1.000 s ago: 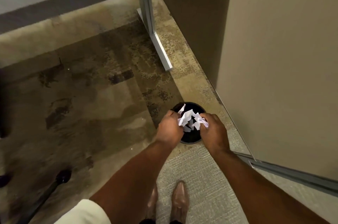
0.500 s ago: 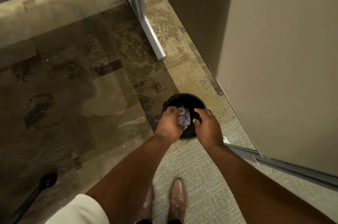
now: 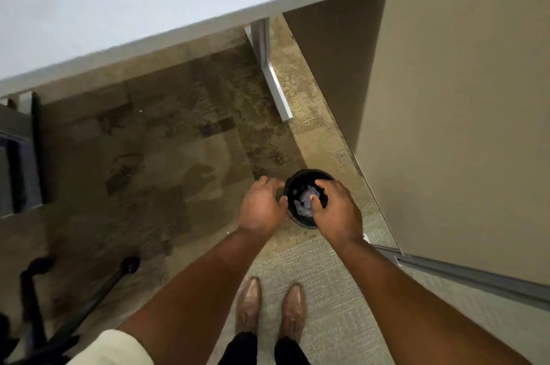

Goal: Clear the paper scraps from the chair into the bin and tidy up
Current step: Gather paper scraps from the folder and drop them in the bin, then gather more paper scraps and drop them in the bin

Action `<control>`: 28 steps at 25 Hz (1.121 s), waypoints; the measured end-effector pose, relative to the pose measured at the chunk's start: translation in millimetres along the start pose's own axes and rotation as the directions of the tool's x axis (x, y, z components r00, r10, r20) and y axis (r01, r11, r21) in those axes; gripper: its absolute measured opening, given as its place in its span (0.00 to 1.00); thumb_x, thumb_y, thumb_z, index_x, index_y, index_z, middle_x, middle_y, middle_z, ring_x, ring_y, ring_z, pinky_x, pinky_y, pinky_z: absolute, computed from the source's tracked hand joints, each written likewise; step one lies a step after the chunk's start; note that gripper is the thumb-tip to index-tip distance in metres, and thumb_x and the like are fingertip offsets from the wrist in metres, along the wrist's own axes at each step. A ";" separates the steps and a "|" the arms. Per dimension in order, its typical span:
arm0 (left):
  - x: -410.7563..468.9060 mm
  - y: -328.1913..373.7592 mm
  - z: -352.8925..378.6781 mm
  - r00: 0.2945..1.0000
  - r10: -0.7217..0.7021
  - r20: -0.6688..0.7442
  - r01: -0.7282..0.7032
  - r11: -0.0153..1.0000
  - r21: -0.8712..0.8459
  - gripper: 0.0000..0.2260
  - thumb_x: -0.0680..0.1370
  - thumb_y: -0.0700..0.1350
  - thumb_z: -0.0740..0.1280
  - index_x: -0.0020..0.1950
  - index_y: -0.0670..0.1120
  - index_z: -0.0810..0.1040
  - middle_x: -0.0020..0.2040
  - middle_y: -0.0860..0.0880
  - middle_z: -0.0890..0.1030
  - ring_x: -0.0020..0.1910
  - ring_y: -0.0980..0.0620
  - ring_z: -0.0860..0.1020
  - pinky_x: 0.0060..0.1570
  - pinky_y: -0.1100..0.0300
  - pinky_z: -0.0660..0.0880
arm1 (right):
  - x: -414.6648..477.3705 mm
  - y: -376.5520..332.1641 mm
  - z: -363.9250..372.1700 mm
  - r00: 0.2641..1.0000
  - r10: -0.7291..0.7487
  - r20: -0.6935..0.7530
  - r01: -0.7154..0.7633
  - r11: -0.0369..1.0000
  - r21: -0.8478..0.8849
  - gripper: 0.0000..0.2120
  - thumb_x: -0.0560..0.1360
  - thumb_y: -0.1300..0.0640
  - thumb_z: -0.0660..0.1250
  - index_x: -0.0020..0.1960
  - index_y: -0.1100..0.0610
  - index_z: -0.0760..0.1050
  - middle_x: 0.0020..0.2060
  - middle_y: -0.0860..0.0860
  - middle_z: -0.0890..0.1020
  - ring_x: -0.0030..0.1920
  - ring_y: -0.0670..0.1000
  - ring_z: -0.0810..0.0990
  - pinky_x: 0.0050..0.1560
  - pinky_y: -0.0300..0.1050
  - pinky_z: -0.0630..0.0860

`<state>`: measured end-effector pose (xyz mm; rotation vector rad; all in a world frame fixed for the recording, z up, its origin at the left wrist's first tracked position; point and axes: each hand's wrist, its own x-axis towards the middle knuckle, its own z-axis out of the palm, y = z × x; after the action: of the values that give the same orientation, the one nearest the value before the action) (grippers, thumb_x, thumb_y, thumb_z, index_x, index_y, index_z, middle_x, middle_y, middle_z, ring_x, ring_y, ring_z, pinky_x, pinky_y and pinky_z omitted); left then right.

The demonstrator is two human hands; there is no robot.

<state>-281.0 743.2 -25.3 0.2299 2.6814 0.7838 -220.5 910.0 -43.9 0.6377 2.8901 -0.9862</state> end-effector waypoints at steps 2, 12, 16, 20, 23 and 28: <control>-19.3 2.0 -39.0 0.997 -0.018 -0.069 0.018 1.000 0.001 0.13 0.77 0.48 0.67 0.61 0.51 0.79 0.59 0.50 0.78 0.60 0.50 0.76 0.57 0.55 0.75 | -7.9 -33.8 -22.2 0.999 -0.052 0.002 0.052 0.999 -0.011 0.16 0.76 0.52 0.69 0.63 0.50 0.76 0.60 0.49 0.79 0.60 0.53 0.77 0.51 0.50 0.78; -108.0 -23.5 -194.5 0.906 -0.189 -0.379 0.215 0.976 0.027 0.13 0.77 0.52 0.65 0.60 0.51 0.79 0.54 0.52 0.78 0.54 0.51 0.77 0.55 0.53 0.76 | -20.8 -199.2 -79.2 0.926 -0.378 0.004 0.378 0.926 0.009 0.15 0.75 0.51 0.70 0.61 0.50 0.77 0.56 0.47 0.80 0.55 0.49 0.77 0.50 0.44 0.73; -139.0 -44.5 -239.7 0.843 -0.255 -0.474 0.294 0.956 0.008 0.15 0.77 0.52 0.66 0.63 0.51 0.78 0.57 0.52 0.77 0.56 0.51 0.76 0.57 0.52 0.75 | -31.9 -254.6 -76.2 0.881 -0.471 0.050 0.471 0.882 0.005 0.15 0.75 0.52 0.70 0.61 0.51 0.78 0.56 0.47 0.80 0.55 0.50 0.77 0.51 0.45 0.74; -171.0 -74.1 -274.2 0.785 -0.322 -0.529 0.353 0.935 -0.046 0.16 0.77 0.50 0.67 0.64 0.50 0.77 0.59 0.51 0.77 0.59 0.50 0.75 0.59 0.50 0.74 | -49.1 -301.4 -59.5 0.818 -0.566 0.105 0.568 0.823 0.006 0.16 0.75 0.52 0.70 0.62 0.52 0.78 0.56 0.47 0.80 0.57 0.49 0.76 0.54 0.48 0.75; -203.6 -108.7 -298.9 0.735 -0.380 -0.562 0.399 0.912 -0.095 0.16 0.77 0.50 0.68 0.64 0.51 0.76 0.59 0.52 0.77 0.59 0.50 0.75 0.60 0.49 0.74 | -71.6 -341.4 -32.8 0.773 -0.617 0.148 0.622 0.783 0.020 0.16 0.75 0.51 0.71 0.62 0.50 0.77 0.56 0.47 0.79 0.57 0.49 0.76 0.54 0.48 0.76; -256.7 -177.5 -332.8 0.668 -0.465 -0.580 0.481 0.865 -0.140 0.17 0.77 0.49 0.67 0.66 0.51 0.75 0.61 0.52 0.76 0.61 0.51 0.74 0.61 0.50 0.72 | -119.8 -403.8 20.8 0.701 -0.683 0.204 0.688 0.723 0.059 0.16 0.74 0.52 0.72 0.61 0.50 0.77 0.55 0.46 0.80 0.56 0.47 0.77 0.53 0.45 0.75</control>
<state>-173.4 368.1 211.0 -0.8397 3.0915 0.7299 -268.7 563.8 192.1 -0.5980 2.9420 -0.9692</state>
